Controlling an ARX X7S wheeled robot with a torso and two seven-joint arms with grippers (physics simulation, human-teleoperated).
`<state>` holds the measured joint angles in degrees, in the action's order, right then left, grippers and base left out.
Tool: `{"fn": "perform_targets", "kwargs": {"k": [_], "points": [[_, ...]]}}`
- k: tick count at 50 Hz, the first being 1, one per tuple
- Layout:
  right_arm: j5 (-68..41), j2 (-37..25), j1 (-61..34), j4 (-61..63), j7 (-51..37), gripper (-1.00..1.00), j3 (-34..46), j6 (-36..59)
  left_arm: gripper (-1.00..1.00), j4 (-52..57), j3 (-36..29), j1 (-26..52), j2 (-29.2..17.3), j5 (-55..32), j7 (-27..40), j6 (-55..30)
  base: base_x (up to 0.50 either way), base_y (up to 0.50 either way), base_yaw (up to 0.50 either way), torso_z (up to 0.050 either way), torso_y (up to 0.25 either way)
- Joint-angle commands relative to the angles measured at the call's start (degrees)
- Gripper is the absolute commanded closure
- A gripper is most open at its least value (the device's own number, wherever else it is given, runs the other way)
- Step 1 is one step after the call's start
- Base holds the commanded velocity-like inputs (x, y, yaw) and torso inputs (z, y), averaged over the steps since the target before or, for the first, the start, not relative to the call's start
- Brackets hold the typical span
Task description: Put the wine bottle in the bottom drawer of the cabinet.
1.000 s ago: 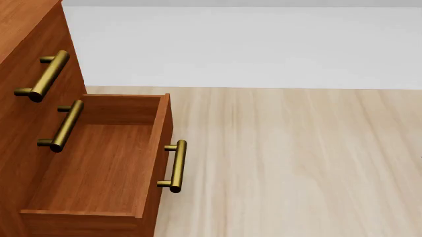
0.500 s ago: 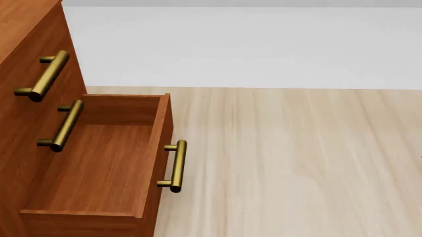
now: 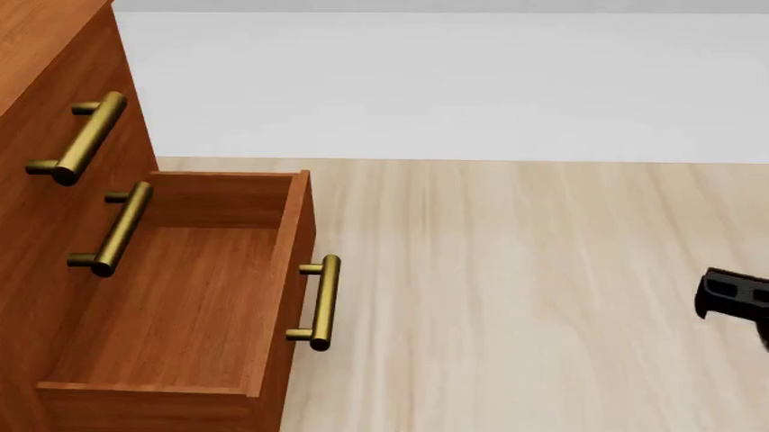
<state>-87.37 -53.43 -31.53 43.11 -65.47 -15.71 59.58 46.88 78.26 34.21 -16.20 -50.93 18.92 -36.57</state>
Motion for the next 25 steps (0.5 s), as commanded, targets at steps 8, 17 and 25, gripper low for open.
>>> {"fn": "perform_targets", "kwargs": {"k": [8, 17, 25], "points": [[-12.12, 2.34, -28.79, -5.92, -6.08, 1.0, 18.09, 4.04, -1.0, -1.09, -0.57, -0.45, 0.37, 0.91, -1.25, 1.21, 0.0, 0.0, 0.0, 0.0, 0.001], [-17.11, 7.0, -36.69, -12.56, -3.3, 1.0, 24.9, 6.41, -1.0, -2.53, -0.89, -0.7, 1.18, 2.3, -2.94, 2.83, 0.0, 0.0, 0.0, 0.0, 0.0], [-20.57, 10.77, -42.93, -19.51, -2.08, 1.0, 29.32, 7.51, -1.0, -4.28, -1.4, -0.95, 1.94, 3.9, -5.0, 4.67, 0.0, 0.0, 0.0, 0.0, 0.001]]}}
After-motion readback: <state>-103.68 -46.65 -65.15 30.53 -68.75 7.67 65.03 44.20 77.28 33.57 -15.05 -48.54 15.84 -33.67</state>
